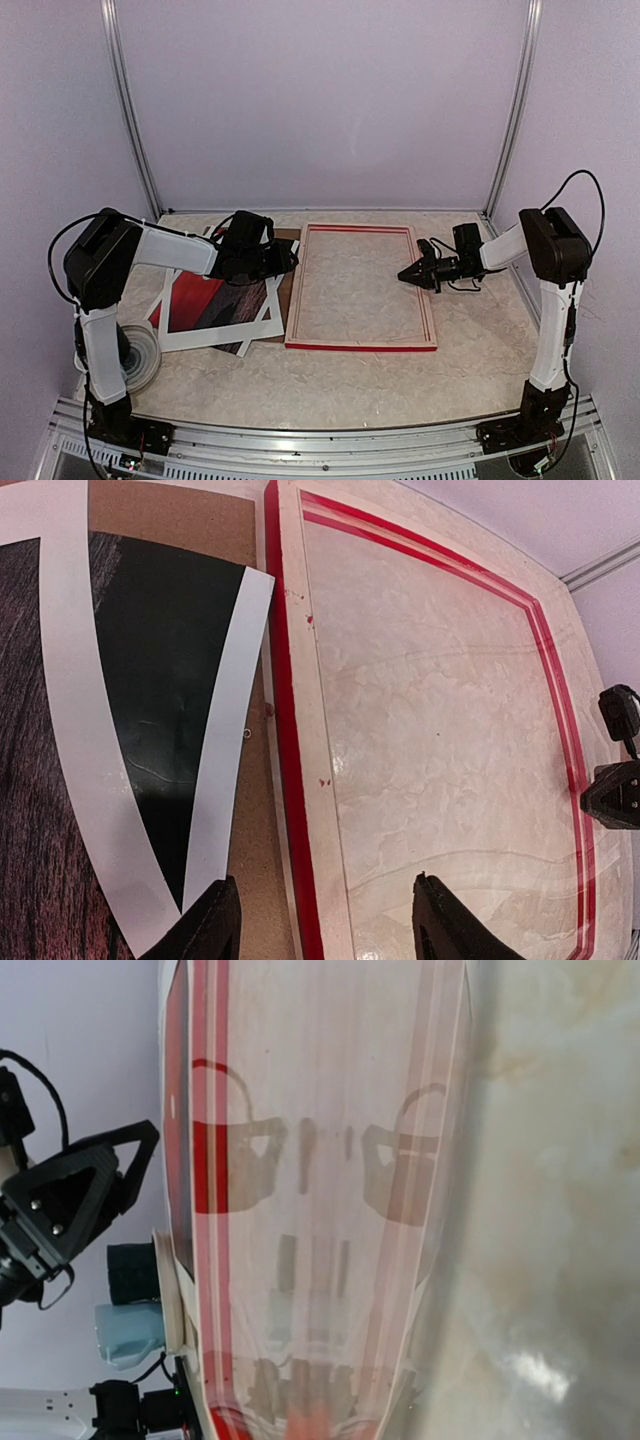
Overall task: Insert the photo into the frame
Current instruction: Place the glass panel at the frame body.
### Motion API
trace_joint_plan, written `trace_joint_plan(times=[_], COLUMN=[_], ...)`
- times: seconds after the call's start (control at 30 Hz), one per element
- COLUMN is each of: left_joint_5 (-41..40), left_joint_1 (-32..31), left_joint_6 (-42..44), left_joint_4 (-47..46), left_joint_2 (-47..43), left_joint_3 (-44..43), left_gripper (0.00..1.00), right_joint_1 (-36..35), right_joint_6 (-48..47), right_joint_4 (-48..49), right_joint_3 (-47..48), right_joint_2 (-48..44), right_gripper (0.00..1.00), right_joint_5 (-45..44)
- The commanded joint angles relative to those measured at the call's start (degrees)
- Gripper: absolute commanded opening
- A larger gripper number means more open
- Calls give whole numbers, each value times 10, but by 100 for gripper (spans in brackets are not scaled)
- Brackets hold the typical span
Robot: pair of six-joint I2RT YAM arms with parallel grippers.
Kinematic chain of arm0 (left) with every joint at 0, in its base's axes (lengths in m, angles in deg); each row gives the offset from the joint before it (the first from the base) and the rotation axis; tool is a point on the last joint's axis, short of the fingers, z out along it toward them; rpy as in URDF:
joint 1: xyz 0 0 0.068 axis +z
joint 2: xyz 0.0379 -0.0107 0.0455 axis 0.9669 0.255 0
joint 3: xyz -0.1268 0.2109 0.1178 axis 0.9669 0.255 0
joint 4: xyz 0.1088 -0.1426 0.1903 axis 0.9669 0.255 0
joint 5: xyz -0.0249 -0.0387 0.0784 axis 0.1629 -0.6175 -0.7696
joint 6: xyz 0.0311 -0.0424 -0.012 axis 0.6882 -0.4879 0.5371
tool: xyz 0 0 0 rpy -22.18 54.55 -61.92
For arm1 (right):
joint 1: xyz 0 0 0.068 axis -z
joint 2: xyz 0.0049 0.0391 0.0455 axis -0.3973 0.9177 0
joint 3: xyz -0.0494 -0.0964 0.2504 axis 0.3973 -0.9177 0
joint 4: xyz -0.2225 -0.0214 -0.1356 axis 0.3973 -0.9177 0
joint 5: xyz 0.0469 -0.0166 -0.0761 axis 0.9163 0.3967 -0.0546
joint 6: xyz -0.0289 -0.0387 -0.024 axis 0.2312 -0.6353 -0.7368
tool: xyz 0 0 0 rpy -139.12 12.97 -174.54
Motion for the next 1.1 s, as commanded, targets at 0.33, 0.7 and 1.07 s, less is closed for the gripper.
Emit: trace_joint_plan(times=[0.33,0.7,1.07], left_joint_5=[-3,-3,-1], left_joint_1=[-3,-3,-4], left_joint_6=[1,0,0], left_joint_4=[5,4,3], left_joint_2=[5,5,5], left_joint_3=[-3,-1,-1], left_gripper=[59,59,59], right_joint_1=[8,9,9], right_joint_6=[-12,-13,-11], right_joint_4=[-9,-9,-8], right_joint_3=[-4,-9,-11], right_joint_2=[-21,-23,-25], right_gripper=[0,0,0], right_joint_5=[0,-4,-5])
